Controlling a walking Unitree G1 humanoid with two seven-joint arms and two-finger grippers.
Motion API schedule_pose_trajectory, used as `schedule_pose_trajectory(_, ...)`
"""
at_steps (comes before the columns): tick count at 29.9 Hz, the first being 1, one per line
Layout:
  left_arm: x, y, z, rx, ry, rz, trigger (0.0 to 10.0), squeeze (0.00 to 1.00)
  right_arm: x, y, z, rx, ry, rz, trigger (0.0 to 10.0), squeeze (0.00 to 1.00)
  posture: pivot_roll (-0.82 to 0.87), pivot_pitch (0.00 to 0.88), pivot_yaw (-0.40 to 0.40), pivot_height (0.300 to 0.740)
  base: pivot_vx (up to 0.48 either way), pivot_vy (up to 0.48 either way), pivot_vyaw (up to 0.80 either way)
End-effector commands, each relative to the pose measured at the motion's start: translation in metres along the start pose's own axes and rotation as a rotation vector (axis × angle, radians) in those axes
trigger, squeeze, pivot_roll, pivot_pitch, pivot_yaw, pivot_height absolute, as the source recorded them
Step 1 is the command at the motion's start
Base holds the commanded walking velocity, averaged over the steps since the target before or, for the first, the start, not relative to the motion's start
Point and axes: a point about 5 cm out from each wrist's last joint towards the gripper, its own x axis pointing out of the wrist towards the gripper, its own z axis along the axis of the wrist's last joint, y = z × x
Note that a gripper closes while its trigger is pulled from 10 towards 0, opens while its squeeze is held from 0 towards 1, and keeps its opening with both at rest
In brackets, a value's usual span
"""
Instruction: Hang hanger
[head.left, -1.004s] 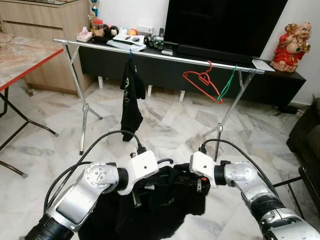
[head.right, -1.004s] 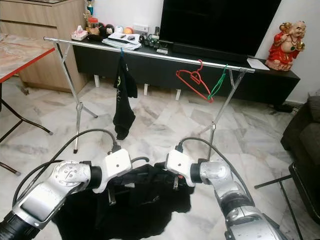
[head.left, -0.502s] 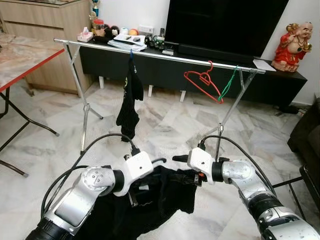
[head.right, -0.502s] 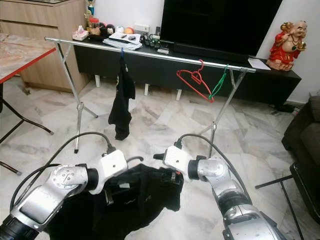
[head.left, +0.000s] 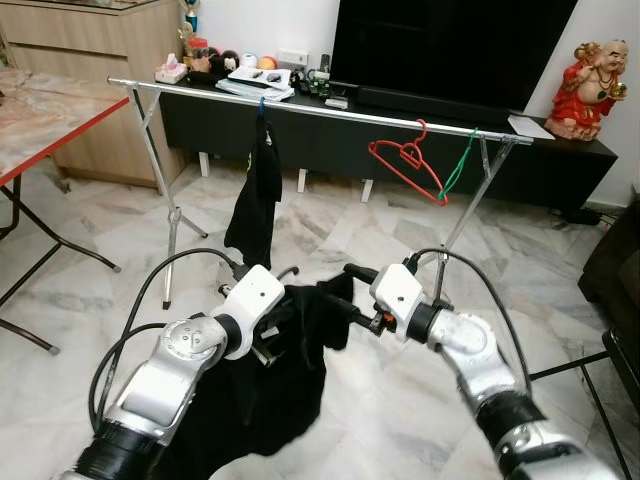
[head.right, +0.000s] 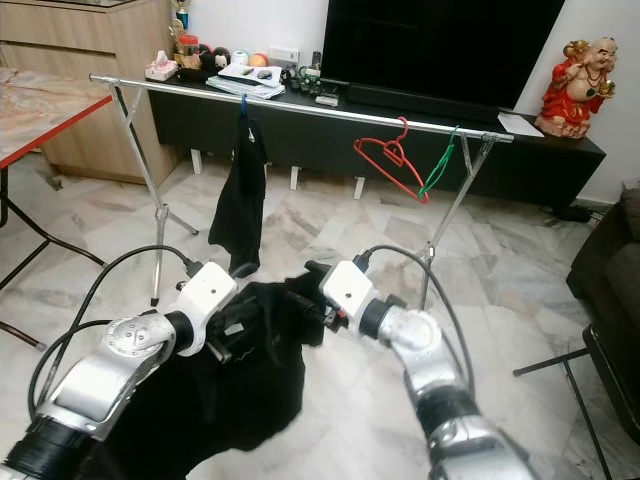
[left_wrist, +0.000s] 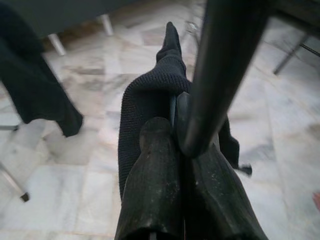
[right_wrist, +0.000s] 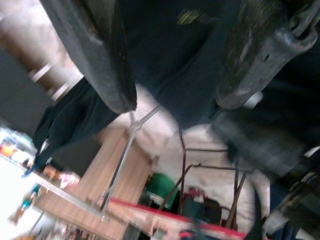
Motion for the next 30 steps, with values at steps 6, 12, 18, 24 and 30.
schedule_pose_trajectory(6,-0.004,0.017,0.044,-0.095,-0.165,0.078,10.0,0.00,0.003,-0.005,-0.002,0.059,0.003,-0.233,10.0,0.00,0.14,0.000,-0.107,0.740,0.000,0.000,0.00)
schedule_pose_trajectory(12,-0.006,0.018,0.069,-0.104,-0.233,0.066,10.0,0.00,0.011,-0.003,-0.005,0.153,0.033,-0.371,10.0,0.00,0.14,0.000,-0.109,0.740,0.000,0.000,0.00)
schedule_pose_trajectory(18,-0.006,0.011,0.086,-0.108,-0.276,0.020,10.0,0.00,0.020,0.008,-0.009,0.142,0.096,-0.375,10.0,1.00,0.14,0.000,-0.108,0.740,0.000,0.000,0.00)
schedule_pose_trajectory(24,-0.008,0.007,0.093,-0.095,-0.283,-0.015,10.0,0.00,0.027,0.017,-0.010,0.143,0.117,-0.375,10.0,0.00,0.15,0.000,-0.101,0.740,0.000,0.000,0.00)
schedule_pose_trajectory(30,-0.009,-0.002,0.097,-0.079,-0.281,-0.065,10.0,0.00,0.030,0.017,-0.011,0.148,0.160,-0.445,10.0,0.00,0.15,0.000,-0.099,0.740,0.000,0.000,0.00)
